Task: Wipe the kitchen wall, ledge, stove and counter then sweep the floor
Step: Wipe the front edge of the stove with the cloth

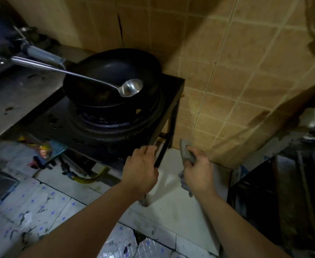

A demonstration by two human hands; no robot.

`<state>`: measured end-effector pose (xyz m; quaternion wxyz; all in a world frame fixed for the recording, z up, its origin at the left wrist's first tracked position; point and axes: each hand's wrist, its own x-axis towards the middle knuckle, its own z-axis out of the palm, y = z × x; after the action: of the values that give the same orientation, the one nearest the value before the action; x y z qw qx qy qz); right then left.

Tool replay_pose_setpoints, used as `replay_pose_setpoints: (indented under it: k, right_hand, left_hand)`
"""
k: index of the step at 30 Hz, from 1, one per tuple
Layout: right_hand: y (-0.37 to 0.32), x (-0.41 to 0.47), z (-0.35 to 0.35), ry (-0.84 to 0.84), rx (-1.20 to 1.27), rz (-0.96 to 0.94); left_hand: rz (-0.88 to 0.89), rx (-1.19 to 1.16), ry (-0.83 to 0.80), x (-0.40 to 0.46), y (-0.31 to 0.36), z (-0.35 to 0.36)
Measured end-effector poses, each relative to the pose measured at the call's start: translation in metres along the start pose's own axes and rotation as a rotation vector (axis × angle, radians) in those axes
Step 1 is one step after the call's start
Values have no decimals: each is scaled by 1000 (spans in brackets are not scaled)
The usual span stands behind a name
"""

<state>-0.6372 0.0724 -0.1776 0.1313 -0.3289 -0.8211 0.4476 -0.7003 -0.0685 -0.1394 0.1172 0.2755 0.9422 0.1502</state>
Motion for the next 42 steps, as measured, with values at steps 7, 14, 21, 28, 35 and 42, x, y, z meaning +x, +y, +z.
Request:
replay_pose_setpoints:
  k: [7, 14, 21, 28, 35, 42]
  right_hand:
    - [-18, 5, 14, -16, 9, -51]
    - [-25, 49, 27, -27, 38, -68]
    - [-30, 99, 51, -37, 47, -77]
    - [-45, 143, 74, -12, 16, -114]
    - [-45, 151, 109, -157, -112, -185]
    - [-21, 140, 122, 15, -102, -365]
  left_hand:
    - [-7, -7, 16, 4, -15, -18]
    - [-64, 17, 74, 39, -21, -20]
    - [-88, 45, 129, 82, -24, -9]
    - [19, 100, 173, 114, -34, -6]
    - [160, 128, 189, 131, -51, 3]
    - [212, 121, 348, 139, -67, 24]
